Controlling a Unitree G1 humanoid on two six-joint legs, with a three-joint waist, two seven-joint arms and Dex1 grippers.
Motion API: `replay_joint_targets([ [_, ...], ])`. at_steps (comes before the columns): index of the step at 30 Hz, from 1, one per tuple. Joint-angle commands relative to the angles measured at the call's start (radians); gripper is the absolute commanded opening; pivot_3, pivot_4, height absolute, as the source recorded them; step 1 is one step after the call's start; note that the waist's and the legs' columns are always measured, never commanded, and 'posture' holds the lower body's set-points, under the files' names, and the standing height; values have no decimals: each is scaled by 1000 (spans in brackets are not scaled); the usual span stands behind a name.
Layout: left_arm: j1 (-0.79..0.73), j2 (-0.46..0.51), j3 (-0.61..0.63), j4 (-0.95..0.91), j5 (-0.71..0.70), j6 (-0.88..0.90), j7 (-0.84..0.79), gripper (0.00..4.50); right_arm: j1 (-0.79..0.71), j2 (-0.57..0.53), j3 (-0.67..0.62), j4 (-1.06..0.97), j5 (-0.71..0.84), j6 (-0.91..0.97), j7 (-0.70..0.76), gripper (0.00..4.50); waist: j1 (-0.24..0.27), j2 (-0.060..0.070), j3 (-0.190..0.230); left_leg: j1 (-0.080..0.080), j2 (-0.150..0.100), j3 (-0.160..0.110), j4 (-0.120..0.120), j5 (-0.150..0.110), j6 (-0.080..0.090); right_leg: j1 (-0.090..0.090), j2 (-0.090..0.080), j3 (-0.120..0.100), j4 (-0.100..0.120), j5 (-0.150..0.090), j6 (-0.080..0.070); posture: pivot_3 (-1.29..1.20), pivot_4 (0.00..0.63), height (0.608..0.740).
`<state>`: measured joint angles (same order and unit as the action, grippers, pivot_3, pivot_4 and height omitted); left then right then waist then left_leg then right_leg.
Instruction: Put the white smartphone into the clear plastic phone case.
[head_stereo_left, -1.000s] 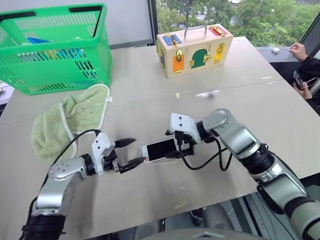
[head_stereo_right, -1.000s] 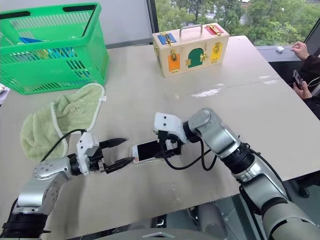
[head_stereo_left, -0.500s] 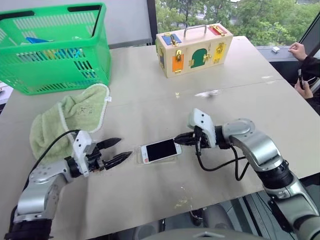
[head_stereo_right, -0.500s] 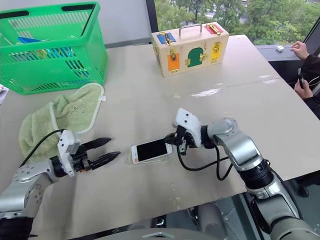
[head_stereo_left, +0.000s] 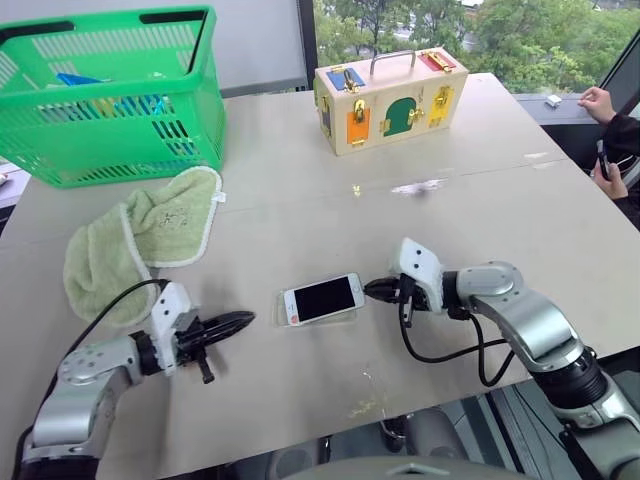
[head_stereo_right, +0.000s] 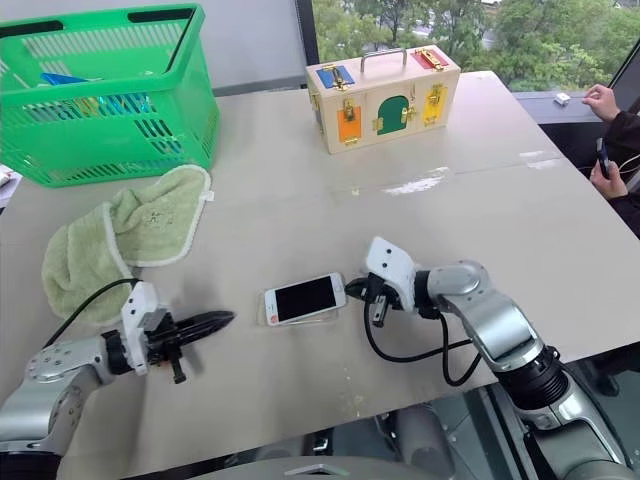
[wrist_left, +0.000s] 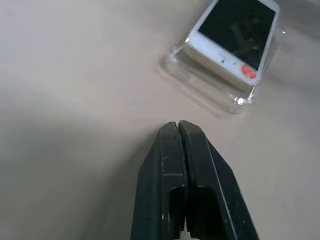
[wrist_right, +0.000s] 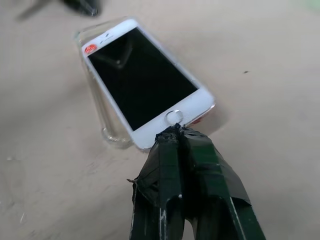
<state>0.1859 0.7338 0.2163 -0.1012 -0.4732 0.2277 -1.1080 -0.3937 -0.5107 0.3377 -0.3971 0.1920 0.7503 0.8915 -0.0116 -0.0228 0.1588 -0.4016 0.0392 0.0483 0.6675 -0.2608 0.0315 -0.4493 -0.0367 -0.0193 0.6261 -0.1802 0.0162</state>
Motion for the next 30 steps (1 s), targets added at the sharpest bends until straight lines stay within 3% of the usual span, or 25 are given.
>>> replay_joint_targets([
  [1,-12,-6,-31,-75,1,30,25,21,16,-37,-20,-53,22,14,4,0,0,0,0,0,0,0,0,0,0,0,0,0,0,0,0,0,150,740],
  [12,-39,12,-114,-235,-11,203,105,21,35,-58,48,-17,-1,-9,-14,0,0,0,0,0,0,0,0,0,0,0,2,0,0,0,0,0,150,740],
  [23,-114,-13,-156,-344,-58,344,181,21,80,-155,-40,-88,61,15,8,0,-1,-2,1,0,-1,0,1,0,0,1,3,1,0,0,0,0,150,740],
  [30,-43,52,-58,-323,-81,310,110,21,143,-175,-139,-177,160,-43,33,0,-2,-2,1,1,0,0,1,0,0,1,4,2,0,0,0,0,150,740],
])
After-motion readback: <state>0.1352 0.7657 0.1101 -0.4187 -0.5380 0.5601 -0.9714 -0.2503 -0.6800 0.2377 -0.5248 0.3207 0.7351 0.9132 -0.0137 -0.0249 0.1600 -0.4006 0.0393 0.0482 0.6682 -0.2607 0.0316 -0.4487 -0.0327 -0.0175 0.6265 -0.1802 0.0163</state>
